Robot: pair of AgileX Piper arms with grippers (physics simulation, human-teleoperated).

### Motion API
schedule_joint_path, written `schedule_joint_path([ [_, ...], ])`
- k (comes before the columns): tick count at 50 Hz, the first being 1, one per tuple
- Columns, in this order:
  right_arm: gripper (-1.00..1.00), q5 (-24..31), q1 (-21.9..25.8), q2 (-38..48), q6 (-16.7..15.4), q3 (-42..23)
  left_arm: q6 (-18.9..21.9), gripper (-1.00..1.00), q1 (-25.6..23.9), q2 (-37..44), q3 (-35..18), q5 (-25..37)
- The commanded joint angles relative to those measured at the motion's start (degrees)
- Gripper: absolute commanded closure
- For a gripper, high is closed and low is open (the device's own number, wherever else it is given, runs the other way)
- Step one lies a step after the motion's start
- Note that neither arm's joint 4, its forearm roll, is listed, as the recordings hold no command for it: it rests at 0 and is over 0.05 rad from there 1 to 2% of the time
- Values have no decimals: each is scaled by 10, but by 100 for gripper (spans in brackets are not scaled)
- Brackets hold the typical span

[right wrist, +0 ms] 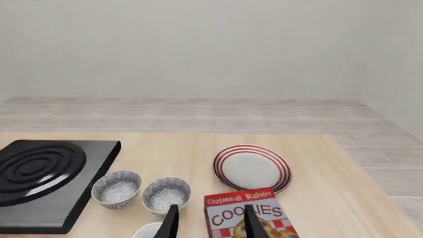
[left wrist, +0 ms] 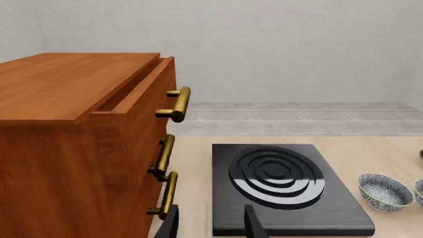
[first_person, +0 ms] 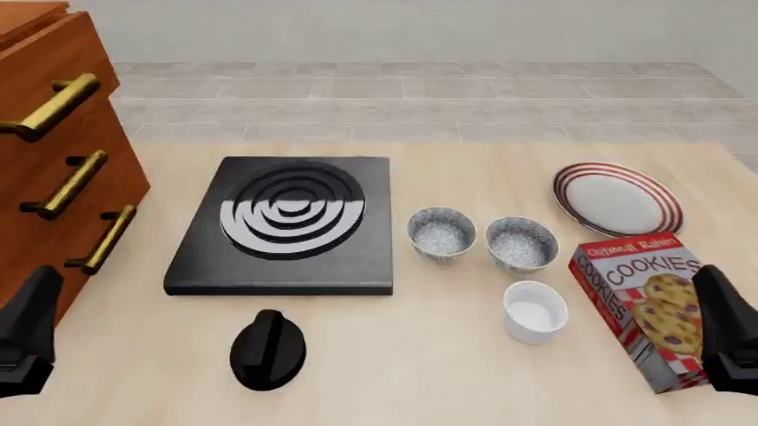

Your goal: Pick the akita bowl from table center and place it on the plate.

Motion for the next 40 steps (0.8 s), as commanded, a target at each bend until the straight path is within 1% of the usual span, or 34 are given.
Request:
schedule_joint_path([
  [1, -100, 8, 11, -13, 4, -1, 0, -100, 0, 3, -1, -1],
  [3, -100, 7, 15, -9, -2, 0, 0, -100, 0, 3, -1, -1],
  [11, -100, 6, 11, -3, 0, -2, 0, -100, 0, 3, -1, -1],
  [14, -100, 30, 2, -3, -1, -30, 0, -100, 0, 3, -1, -1],
  [15, -100, 30, 2, -3, -1, -30, 0, -100, 0, 3, -1, -1],
  [16, -100, 49, -2, -5, 1, -50, 0, -100, 0, 3, -1, -1],
  [19, -100, 73, -4, -4, 0, -77, 0, -100, 0, 3, -1, -1],
  [30, -100, 94, 14, 43, -15, -126, 0, -100, 0, 3, -1, -1],
  [33, -100, 98, 20, 56, -22, -141, 0, -100, 0, 3, -1, -1],
  [37, -100, 94, 50, 93, -55, -156, 0, -100, 0, 3, -1, -1],
  [40, -100, 97, 65, 115, -63, -177, 0, -100, 0, 3, -1, -1],
])
